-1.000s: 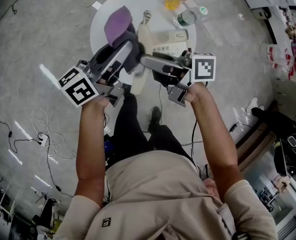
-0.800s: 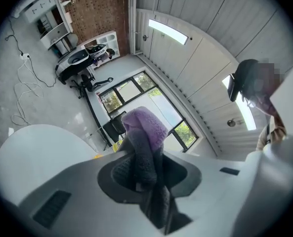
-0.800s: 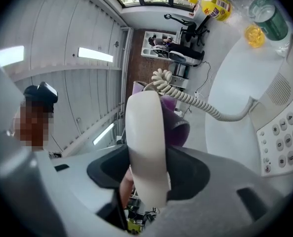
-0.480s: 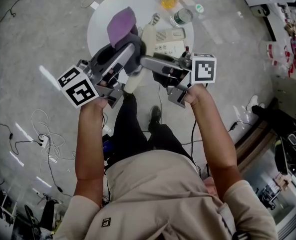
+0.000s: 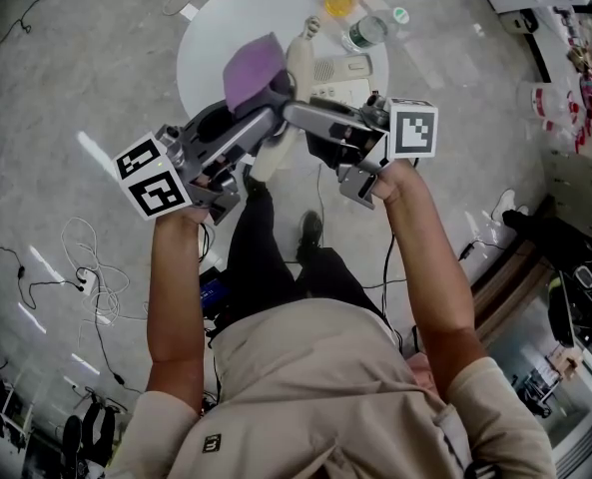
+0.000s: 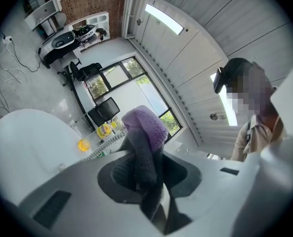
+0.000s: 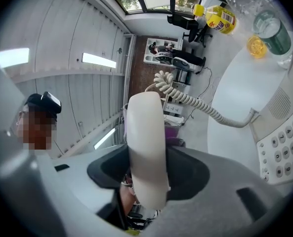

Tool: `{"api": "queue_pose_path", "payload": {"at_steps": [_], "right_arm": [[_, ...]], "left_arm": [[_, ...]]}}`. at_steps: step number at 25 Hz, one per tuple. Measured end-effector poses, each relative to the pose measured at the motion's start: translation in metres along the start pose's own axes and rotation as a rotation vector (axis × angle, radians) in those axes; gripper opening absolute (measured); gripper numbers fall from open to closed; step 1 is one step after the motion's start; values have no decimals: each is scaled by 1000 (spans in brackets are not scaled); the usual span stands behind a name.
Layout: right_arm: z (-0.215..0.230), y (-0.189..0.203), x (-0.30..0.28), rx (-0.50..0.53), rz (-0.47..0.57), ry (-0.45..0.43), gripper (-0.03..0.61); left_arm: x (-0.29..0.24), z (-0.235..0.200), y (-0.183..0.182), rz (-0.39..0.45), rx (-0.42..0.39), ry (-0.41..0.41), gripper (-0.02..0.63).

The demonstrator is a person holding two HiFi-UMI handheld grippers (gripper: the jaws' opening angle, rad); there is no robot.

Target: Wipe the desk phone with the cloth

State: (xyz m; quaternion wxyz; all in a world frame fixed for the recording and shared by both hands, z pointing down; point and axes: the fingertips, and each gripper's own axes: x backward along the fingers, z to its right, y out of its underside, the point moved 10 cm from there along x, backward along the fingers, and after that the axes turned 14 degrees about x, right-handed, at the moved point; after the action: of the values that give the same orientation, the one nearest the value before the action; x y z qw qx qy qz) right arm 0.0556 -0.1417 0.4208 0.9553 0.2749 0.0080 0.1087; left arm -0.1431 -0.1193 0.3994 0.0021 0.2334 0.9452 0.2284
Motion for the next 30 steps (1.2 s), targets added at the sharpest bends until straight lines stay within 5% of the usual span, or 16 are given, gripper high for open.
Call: {"api": "queue_pose_path", "payload": {"at_steps": [11, 24, 30], "right_arm": [[-3, 29, -8, -40, -99, -7, 210], [-2, 21, 5, -19, -50, 44, 209], [-3, 7, 19, 12, -25, 71, 209]], "left_arm": [[-5, -18, -27, 195, 48, -50, 91], [-7, -13, -17, 114, 52, -31, 91], [-11, 0, 2, 2, 45, 13, 91]]}}
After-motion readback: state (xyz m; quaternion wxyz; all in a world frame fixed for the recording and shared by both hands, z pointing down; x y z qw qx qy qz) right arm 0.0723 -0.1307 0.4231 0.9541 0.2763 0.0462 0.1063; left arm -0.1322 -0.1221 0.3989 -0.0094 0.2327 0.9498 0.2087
